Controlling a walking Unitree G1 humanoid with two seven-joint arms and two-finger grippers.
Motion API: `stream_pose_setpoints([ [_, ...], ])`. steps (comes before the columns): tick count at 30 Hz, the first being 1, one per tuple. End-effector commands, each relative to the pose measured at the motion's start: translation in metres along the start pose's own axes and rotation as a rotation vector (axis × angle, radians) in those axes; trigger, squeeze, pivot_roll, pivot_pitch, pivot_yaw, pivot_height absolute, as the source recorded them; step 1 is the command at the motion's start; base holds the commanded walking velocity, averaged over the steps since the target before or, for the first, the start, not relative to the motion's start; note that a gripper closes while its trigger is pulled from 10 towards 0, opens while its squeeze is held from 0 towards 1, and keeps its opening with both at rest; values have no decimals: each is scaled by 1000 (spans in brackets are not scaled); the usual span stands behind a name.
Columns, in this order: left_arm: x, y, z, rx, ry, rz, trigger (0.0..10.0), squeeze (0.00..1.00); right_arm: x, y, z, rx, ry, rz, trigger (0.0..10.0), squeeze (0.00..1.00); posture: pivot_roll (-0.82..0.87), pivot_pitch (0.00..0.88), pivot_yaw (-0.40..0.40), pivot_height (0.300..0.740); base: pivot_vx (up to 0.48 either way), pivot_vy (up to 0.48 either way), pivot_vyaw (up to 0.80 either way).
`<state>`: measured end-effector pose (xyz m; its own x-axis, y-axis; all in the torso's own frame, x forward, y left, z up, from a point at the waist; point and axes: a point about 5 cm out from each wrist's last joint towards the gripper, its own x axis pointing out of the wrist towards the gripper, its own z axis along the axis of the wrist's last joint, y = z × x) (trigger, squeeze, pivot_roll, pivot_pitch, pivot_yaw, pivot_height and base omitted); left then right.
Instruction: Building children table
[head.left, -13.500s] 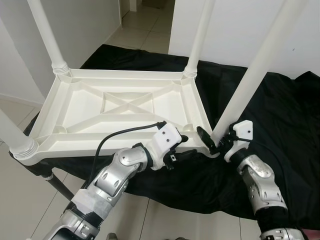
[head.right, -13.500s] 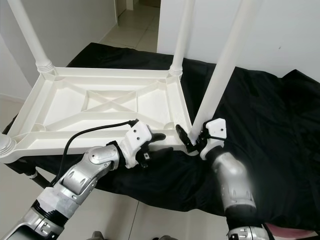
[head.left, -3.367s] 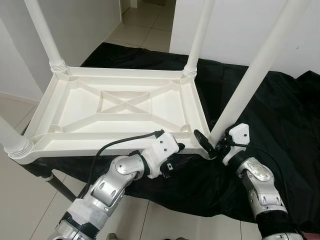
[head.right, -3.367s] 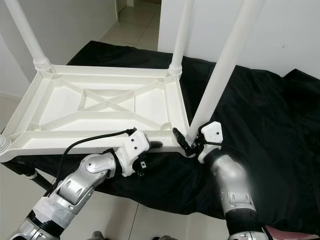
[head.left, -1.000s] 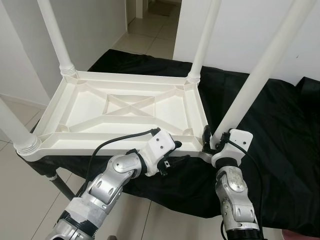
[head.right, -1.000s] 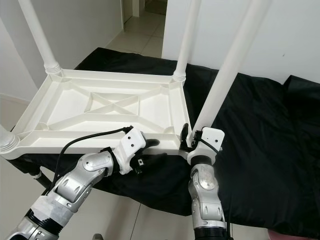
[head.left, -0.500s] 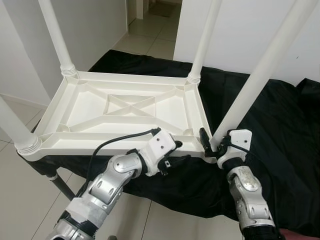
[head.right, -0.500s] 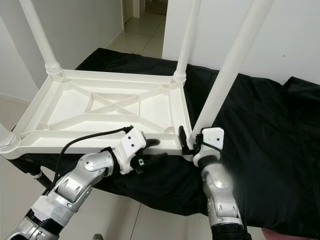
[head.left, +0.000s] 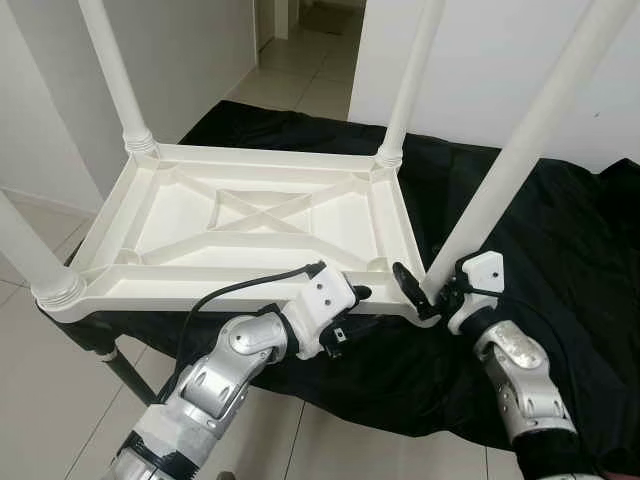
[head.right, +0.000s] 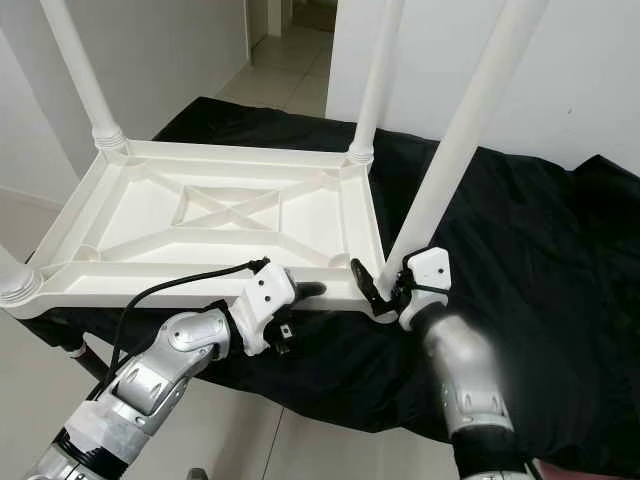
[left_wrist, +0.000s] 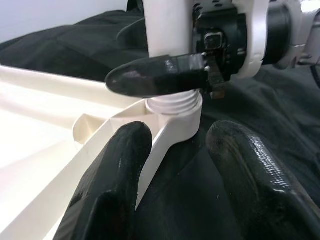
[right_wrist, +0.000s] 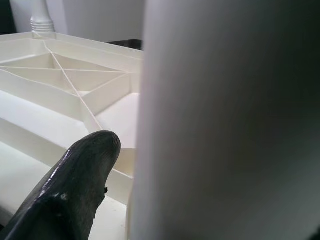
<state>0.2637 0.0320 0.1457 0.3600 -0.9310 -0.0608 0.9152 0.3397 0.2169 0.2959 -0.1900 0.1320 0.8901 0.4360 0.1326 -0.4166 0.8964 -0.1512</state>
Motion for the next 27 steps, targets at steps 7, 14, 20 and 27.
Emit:
stream_pose_setpoints([
  [7, 1, 3, 4, 8, 9, 14, 10000, 0, 2, -3, -8, -7, 43, 105, 2510, 0, 18, 50, -35, 740, 0, 0, 0],
  [14, 2, 11, 5, 99, 36, 99, 10000, 0, -3, -6, -15, 14, 65, 140, 0, 0, 23, 61, -37, 740, 0, 0, 0],
  [20, 2, 14, 7, 93, 7, 140, 10000, 0, -2, -4, -15, 53, 58, 100, 10000, 0, 23, 71, -35, 740, 0, 0, 0],
  [27, 4, 13, 4, 80, 7, 127, 10000, 0, -2, 3, -10, 88, 28, 16, 10000, 0, 11, 81, -46, 740, 0, 0, 0],
])
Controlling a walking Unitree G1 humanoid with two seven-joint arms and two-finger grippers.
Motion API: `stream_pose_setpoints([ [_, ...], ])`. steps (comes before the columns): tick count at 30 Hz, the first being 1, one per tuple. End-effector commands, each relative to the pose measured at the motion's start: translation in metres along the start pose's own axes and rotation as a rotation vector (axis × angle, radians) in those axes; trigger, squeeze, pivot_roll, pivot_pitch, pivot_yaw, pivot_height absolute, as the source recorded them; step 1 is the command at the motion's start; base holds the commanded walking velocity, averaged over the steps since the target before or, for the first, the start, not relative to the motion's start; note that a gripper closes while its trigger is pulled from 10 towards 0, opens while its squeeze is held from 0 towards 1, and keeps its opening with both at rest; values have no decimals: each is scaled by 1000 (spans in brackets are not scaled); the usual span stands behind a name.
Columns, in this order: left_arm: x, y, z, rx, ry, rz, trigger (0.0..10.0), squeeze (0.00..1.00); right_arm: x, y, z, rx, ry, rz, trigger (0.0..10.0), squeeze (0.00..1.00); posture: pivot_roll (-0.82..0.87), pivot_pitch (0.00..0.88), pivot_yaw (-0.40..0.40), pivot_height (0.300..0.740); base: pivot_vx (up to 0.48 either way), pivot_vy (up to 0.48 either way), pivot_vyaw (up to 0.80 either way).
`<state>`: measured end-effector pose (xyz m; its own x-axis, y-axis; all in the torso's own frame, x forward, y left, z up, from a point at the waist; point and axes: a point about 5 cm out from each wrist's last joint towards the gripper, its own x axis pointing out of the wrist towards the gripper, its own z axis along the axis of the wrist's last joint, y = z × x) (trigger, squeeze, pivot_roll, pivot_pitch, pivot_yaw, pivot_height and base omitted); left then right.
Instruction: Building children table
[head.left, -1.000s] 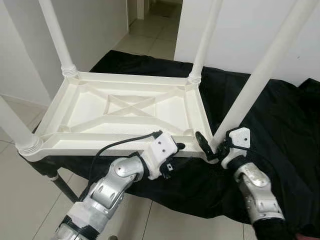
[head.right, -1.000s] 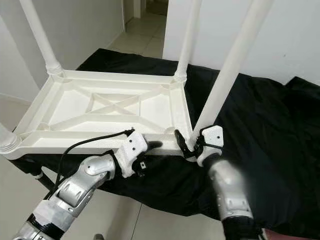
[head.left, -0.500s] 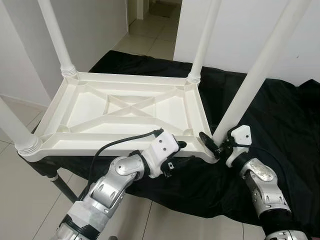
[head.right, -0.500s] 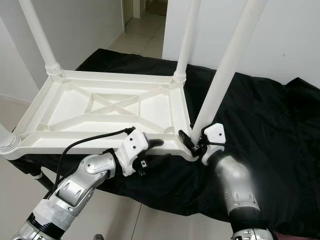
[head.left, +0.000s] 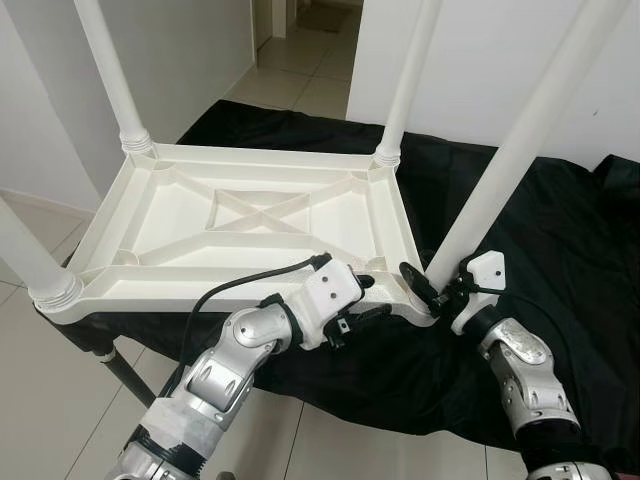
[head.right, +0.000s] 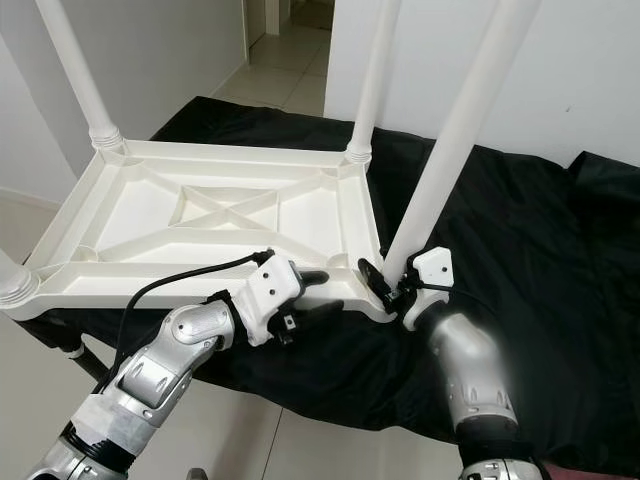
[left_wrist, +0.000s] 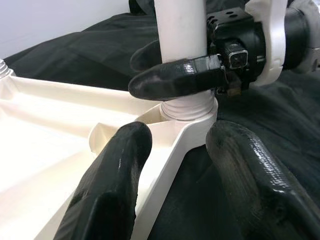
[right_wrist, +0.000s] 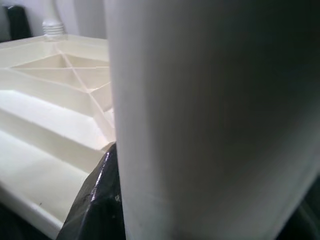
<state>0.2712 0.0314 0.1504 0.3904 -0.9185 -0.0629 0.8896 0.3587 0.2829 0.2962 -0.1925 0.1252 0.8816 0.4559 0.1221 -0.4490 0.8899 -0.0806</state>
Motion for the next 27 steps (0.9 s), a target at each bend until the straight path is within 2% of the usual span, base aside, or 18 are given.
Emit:
stream_pose_setpoints([
  [1, 1, 4, 0, 9, -3, 82, 10000, 0, 0, 6, -2, 11, 12, -30, 10000, 0, 12, 81, -50, 740, 0, 0, 0],
  [4, 1, 4, 0, 7, -6, 74, 10000, 0, 0, 7, -1, 8, 6, -44, 10000, 0, 12, 82, -52, 740, 0, 0, 0],
  [6, 0, 4, 0, 9, -12, 64, 10000, 0, 1, 13, 1, -13, 11, -117, 10000, 0, 13, 82, -56, 740, 0, 0, 0],
  [8, -1, 4, 0, 8, -13, 61, 10000, 0, 1, 17, 1, -12, 12, -141, 10000, 0, 13, 82, -56, 740, 0, 0, 0],
  [10, -3, 5, -2, -9, -13, 47, 10000, 0, 3, 27, 2, -7, 38, -270, 10000, 0, 11, 81, -58, 740, 0, 0, 0],
  [12, -3, 5, -2, -8, -13, 47, 10000, 0, 3, 29, 2, -10, 47, -296, 10000, 0, 11, 81, -58, 740, 0, 0, 0],
  [13, -3, 5, -2, -14, -16, 43, 10000, 0, 4, 33, 2, 21, 56, -350, 10000, 0, 12, 80, -59, 740, 0, 0, 0],
  [15, -3, 5, -2, -14, -16, 43, 10000, 0, 4, 33, 2, 21, 56, -350, 10000, 0, 12, 80, -59, 740, 0, 0, 0],
  [17, -4, 6, -2, -29, -19, 29, 10000, 0, 4, 42, 4, 62, 37, -476, 10000, 0, 13, 80, -58, 740, 0, 0, 0],
  [18, -4, 6, -2, -29, -19, 29, 10000, 0, 4, 42, 4, 62, 37, -476, 10000, 0, 13, 80, -58, 740, 0, 0, 0],
  [21, -6, 4, -4, -47, -10, -11, 10000, 0, 2, 51, 1, 111, 52, -655, 10000, 0, 16, 80, -63, 740, 0, 0, 0],
  [24, -7, 3, -5, -51, -1, -21, 10000, 0, 2, 54, 0, 130, 60, -678, 10000, 0, 13, 79, -61, 740, 0, 0, 0],
  [25, -7, 1, -7, -61, 6, -37, 10000, 0, 6, 60, 3, 159, 47, -650, 10000, 0, 3, 82, -57, 740, 0, 0, 0],
  [27, -7, 0, -7, -66, 6, -41, 10000, 0, 7, 62, 5, 170, 42, -636, 10000, 0, 3, 82, -57, 740, 0, 0, 0],
])
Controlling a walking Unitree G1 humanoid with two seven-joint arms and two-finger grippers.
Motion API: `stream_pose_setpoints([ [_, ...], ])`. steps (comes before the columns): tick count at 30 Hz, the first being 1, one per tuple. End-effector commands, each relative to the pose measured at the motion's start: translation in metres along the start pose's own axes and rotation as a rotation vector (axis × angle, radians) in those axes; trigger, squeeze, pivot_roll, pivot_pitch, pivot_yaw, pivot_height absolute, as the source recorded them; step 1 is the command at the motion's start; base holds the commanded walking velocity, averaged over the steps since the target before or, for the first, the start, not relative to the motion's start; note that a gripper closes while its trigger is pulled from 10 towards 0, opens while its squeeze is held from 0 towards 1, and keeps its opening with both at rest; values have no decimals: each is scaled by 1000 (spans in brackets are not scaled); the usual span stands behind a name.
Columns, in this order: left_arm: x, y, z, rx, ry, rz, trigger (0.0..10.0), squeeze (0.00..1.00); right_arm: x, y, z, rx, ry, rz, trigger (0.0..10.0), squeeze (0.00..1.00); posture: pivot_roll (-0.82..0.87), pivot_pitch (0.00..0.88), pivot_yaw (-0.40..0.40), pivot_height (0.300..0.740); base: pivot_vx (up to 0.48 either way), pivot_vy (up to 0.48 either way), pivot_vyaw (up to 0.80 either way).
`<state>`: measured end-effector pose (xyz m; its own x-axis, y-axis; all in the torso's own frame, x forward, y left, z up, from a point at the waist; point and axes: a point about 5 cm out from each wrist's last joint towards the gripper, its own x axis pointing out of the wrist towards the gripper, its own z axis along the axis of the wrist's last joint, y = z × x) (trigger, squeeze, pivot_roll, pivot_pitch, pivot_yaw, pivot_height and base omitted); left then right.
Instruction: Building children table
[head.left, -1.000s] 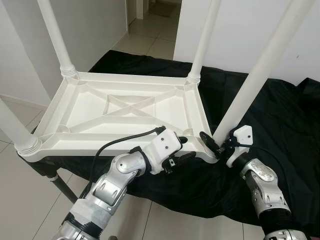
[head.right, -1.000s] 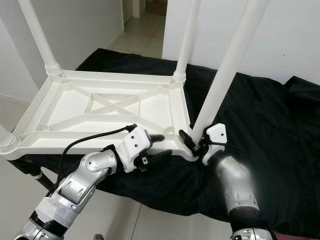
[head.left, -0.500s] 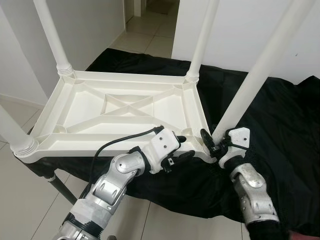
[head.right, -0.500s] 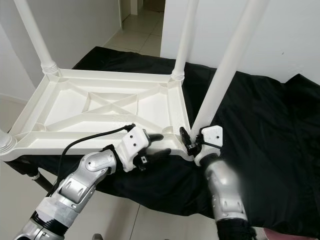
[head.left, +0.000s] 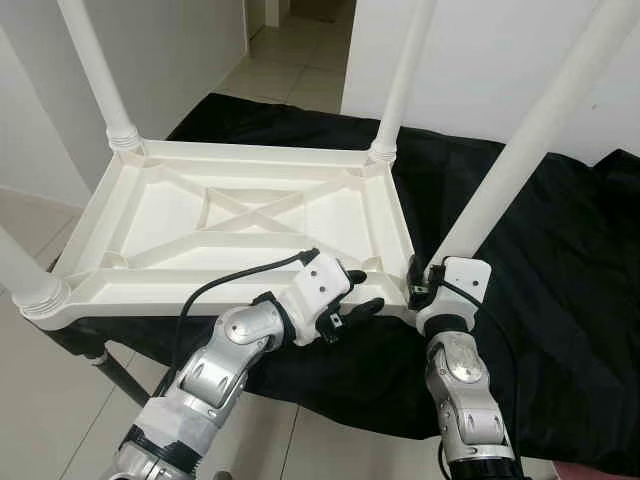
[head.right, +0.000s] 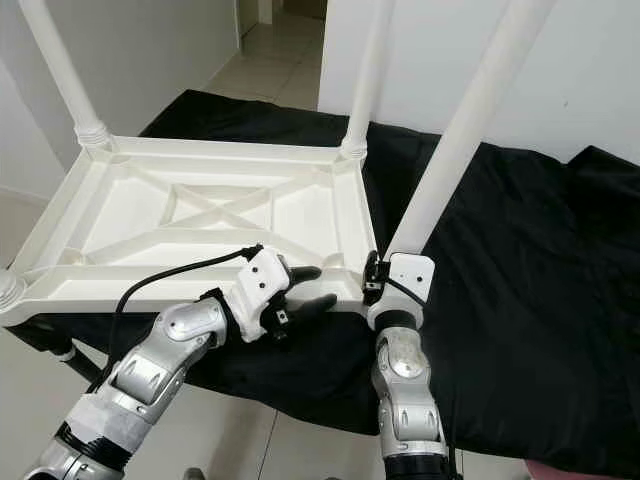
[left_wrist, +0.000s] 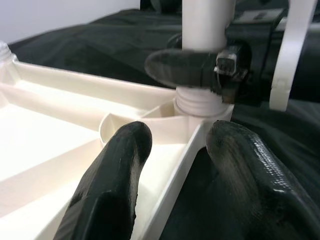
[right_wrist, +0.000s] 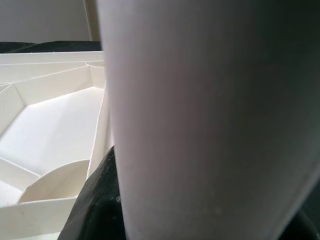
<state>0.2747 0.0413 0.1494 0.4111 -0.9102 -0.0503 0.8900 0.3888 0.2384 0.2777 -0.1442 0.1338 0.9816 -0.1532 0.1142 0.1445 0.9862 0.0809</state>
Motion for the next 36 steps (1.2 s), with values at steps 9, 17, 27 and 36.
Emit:
stream_pose_setpoints([
  [9, 4, -9, -4, -19, 18, -88, 10000, 0, -6, 5, -3, 53, 47, 2, 10000, 1000, -3, 85, -55, 740, 0, 0, 0],
  [17, 2, -7, -3, -8, 22, -71, 10000, 0, 0, -7, -1, 56, -18, 90, 10000, 1000, 7, 87, -60, 740, 0, 0, 0],
  [27, 0, -7, -4, -5, 28, -70, 10000, 0, 0, -15, -6, 50, -25, 234, 10000, 0, 21, 75, -61, 740, 0, 0, 0],
  [36, 0, -8, -4, 2, 36, -91, 10000, 0, 1, -30, -3, -11, -23, 527, 10000, 0, 13, 51, -48, 740, 0, 0, 0],
])
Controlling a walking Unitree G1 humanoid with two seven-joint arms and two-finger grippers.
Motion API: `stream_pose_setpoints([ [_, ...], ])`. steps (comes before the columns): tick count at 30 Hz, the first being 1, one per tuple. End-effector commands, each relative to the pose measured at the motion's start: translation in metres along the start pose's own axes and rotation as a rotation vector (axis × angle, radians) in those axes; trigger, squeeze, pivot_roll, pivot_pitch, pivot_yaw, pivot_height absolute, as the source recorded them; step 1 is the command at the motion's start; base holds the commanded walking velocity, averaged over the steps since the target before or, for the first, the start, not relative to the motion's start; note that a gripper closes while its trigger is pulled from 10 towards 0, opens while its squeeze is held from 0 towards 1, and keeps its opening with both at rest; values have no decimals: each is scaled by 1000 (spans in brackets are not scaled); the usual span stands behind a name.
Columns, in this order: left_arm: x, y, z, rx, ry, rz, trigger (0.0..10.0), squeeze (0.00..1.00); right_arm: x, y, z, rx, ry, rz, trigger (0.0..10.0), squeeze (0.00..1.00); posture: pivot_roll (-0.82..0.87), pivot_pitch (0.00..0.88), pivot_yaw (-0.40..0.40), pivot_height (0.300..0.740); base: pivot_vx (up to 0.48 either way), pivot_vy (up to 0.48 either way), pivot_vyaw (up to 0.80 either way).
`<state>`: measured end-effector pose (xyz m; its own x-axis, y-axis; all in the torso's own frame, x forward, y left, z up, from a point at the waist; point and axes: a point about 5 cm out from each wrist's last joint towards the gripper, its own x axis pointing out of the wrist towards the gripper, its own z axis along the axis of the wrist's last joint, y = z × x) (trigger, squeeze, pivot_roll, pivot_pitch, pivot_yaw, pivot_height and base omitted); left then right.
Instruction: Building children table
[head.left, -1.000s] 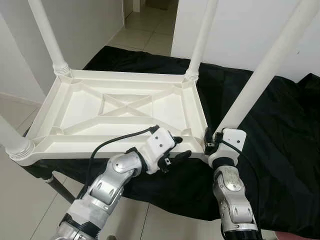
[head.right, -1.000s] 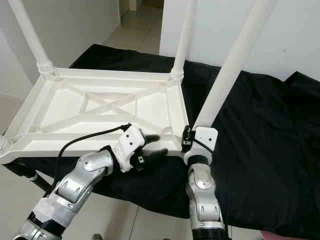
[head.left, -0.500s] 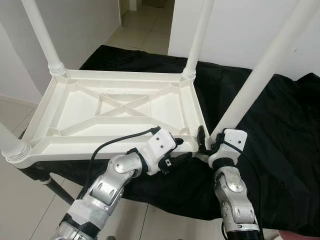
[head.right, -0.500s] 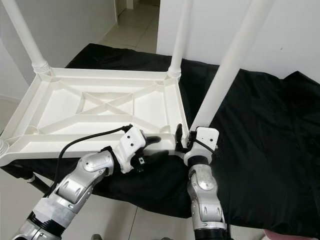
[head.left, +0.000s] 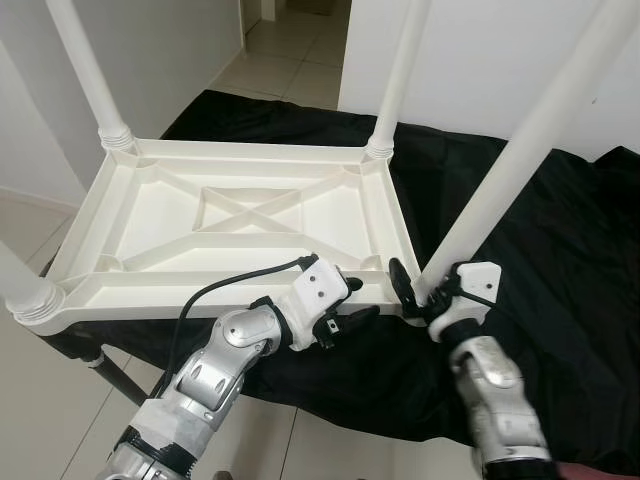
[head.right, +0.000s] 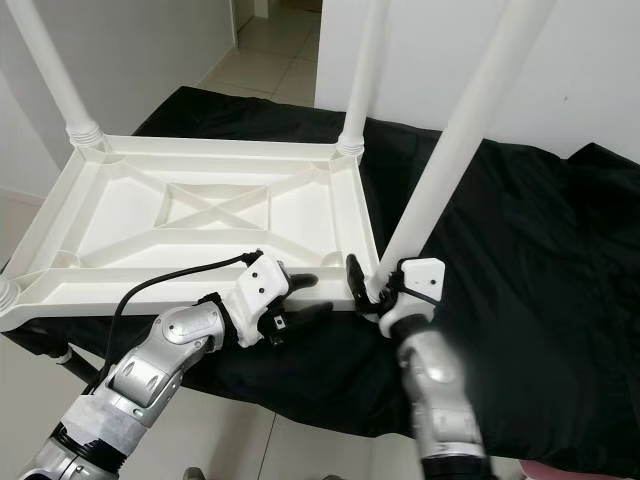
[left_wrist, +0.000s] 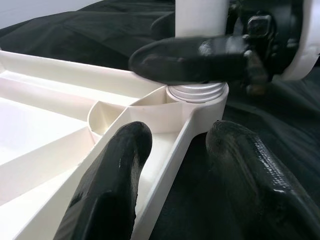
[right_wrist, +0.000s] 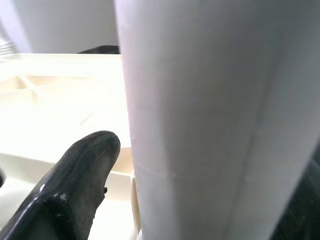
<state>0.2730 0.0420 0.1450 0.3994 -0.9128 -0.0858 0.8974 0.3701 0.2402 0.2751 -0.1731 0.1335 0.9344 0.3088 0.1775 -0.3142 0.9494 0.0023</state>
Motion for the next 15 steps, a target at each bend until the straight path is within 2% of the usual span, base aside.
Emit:
stream_pose_setpoints([
  [1, 1, -6, 0, 0, 4, -71, 10000, 0, -1, 0, -5, 4, 19, 56, 10000, 0, 13, 51, -48, 740, 0, 0, 0],
  [9, 5, -4, 2, 7, -3, -83, 10000, 0, 3, -21, -4, -68, 79, 215, 10000, 0, 14, 30, -50, 740, 0, 0, 0],
  [14, 6, -4, 2, 8, -3, -85, 10000, 0, 6, -25, -2, -83, 89, 258, 10000, 0, 16, 25, -55, 740, 0, 0, 0],
  [15, 6, -5, 2, 7, -4, -86, 10000, 0, 7, -27, -3, -87, 91, 272, 4980, 0, 16, 25, -55, 740, 0, 0, 0],
])
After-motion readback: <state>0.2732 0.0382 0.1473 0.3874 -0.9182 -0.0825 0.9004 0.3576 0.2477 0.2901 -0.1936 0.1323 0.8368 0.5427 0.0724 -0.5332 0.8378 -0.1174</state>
